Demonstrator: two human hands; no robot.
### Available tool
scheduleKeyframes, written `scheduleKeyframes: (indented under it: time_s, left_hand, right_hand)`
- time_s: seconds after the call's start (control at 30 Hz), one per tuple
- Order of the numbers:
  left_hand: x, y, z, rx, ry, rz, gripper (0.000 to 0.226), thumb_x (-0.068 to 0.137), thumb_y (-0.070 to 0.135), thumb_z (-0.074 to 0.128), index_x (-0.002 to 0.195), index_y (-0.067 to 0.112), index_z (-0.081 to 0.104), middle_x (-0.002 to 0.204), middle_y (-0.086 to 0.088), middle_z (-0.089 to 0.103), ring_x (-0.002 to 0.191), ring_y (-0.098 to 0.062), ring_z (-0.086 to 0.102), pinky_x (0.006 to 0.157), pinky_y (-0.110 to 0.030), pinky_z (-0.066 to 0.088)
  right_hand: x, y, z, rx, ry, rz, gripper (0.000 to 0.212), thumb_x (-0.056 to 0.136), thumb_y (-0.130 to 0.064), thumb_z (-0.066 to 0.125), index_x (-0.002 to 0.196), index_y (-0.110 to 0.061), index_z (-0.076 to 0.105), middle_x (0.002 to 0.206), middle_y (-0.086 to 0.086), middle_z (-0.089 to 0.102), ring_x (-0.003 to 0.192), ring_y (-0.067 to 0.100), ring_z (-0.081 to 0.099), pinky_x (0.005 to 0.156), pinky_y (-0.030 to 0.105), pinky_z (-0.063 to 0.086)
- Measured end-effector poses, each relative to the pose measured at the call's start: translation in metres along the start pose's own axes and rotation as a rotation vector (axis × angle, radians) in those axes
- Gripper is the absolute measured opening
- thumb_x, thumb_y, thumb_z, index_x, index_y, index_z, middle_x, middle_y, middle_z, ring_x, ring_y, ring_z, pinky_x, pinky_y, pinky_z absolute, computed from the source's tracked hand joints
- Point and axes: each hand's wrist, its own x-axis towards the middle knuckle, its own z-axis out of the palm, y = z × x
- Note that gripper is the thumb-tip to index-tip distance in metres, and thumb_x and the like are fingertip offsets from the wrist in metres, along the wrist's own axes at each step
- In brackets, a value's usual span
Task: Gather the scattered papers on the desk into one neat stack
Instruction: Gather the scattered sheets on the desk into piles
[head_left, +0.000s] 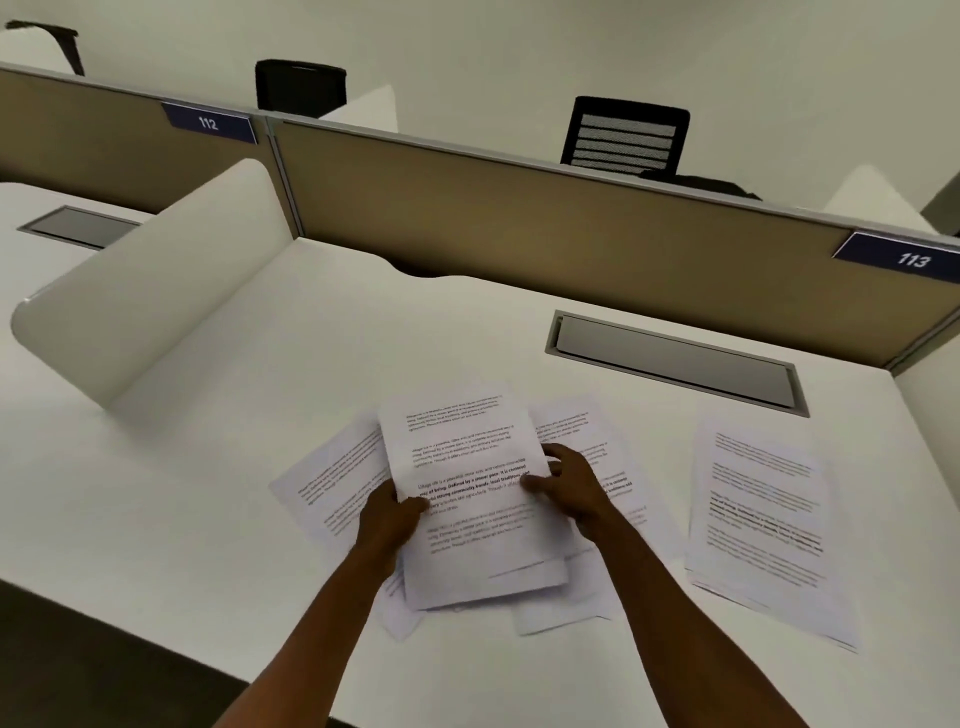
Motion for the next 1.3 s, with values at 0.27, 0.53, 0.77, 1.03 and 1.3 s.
scheduleKeyframes:
  time_s: [0.27, 0.53, 0.77, 1.03, 1.3]
  left_hand:
    - [-0.008, 0.007, 0.023, 0.003, 0.107, 0.053, 0.060, 0.081, 0.011, 0.077, 0.136, 0.010, 0.055, 0.128, -0.013, 0.065, 0.105, -0.026, 0.064, 0.082, -0.032, 0.053]
    - [0.001, 0.015, 0.020, -0.181, 0.137, -0.018, 0.065, 0.082, 0.006, 0.077, 0.139, 0.010, 0.048, 0.132, -0.016, 0.063, 0.110, -0.033, 0.064, 0.094, -0.046, 0.054]
    - [0.002, 0.020, 0.019, -0.082, 0.147, 0.059, 0.066, 0.084, 0.005, 0.075, 0.142, 0.014, 0.045, 0.136, -0.015, 0.060, 0.110, -0.030, 0.062, 0.091, -0.040, 0.052]
    - [-0.007, 0.014, 0.022, 0.157, 0.154, 0.090, 0.081, 0.083, 0.022, 0.078, 0.151, 0.018, 0.034, 0.145, -0.012, 0.052, 0.129, -0.033, 0.053, 0.103, -0.046, 0.046]
    - [-0.011, 0.016, 0.012, 0.076, 0.151, 0.120, 0.075, 0.082, 0.023, 0.078, 0.146, 0.020, 0.039, 0.135, -0.009, 0.059, 0.105, -0.021, 0.059, 0.089, -0.041, 0.052]
  right_hand:
    - [-0.004, 0.009, 0.012, -0.554, 0.220, -0.090, 0.064, 0.081, -0.039, 0.073, 0.134, -0.010, 0.052, 0.132, 0.010, 0.059, 0.123, 0.029, 0.055, 0.100, 0.036, 0.046]
    - [0.000, 0.014, 0.015, -0.534, 0.230, -0.064, 0.065, 0.076, -0.035, 0.079, 0.132, -0.014, 0.055, 0.125, 0.010, 0.062, 0.114, 0.024, 0.058, 0.095, 0.034, 0.048]
    - [-0.003, 0.008, -0.002, -0.103, 0.219, 0.028, 0.048, 0.070, -0.027, 0.087, 0.113, -0.019, 0.066, 0.092, -0.001, 0.067, 0.088, 0.017, 0.062, 0.074, 0.023, 0.047]
    - [-0.020, 0.014, 0.021, -0.339, 0.223, -0.169, 0.067, 0.082, -0.029, 0.073, 0.142, -0.013, 0.048, 0.134, 0.007, 0.061, 0.120, 0.024, 0.059, 0.099, 0.035, 0.050]
    - [-0.043, -0.003, 0.039, -0.285, 0.261, -0.272, 0.060, 0.082, -0.028, 0.072, 0.135, -0.015, 0.049, 0.123, 0.003, 0.065, 0.107, 0.020, 0.063, 0.086, 0.024, 0.049]
